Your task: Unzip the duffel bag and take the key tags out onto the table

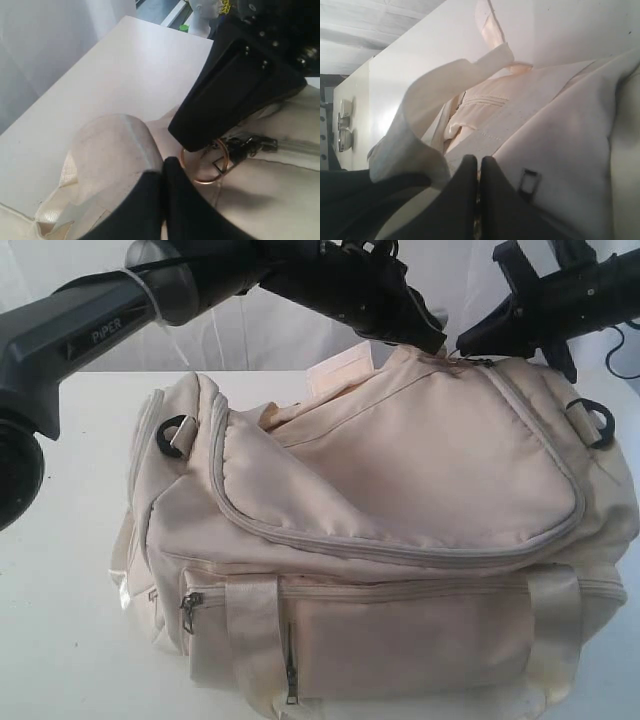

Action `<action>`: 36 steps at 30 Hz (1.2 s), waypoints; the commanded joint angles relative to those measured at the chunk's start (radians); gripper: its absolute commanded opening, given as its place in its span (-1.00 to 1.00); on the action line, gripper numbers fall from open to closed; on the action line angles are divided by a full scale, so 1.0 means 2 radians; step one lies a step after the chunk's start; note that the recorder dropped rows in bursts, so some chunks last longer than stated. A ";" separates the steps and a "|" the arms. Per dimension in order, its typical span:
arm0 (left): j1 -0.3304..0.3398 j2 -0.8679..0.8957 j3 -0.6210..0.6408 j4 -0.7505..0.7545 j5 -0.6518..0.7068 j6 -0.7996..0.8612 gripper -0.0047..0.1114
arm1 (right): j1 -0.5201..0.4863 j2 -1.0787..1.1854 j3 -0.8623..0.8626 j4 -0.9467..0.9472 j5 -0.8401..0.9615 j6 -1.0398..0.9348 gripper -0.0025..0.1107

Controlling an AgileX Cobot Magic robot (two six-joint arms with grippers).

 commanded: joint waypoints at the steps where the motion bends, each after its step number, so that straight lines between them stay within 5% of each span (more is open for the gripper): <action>1: -0.004 -0.024 -0.008 -0.035 -0.003 -0.004 -0.92 | 0.002 0.000 -0.003 0.004 0.013 -0.011 -0.96; 12: -0.004 -0.021 -0.004 -0.011 -0.003 -0.029 -0.92 | -0.019 -0.031 -0.003 -0.006 0.030 -0.053 -0.96; 20: -0.002 -0.007 -0.004 0.020 -0.004 -0.077 -0.92 | -0.023 -0.107 0.005 -0.117 0.034 -0.060 -0.96; 36: 0.003 0.005 -0.004 0.031 -0.008 -0.101 -0.92 | -0.023 -0.277 0.209 -0.207 -0.025 -0.039 -0.96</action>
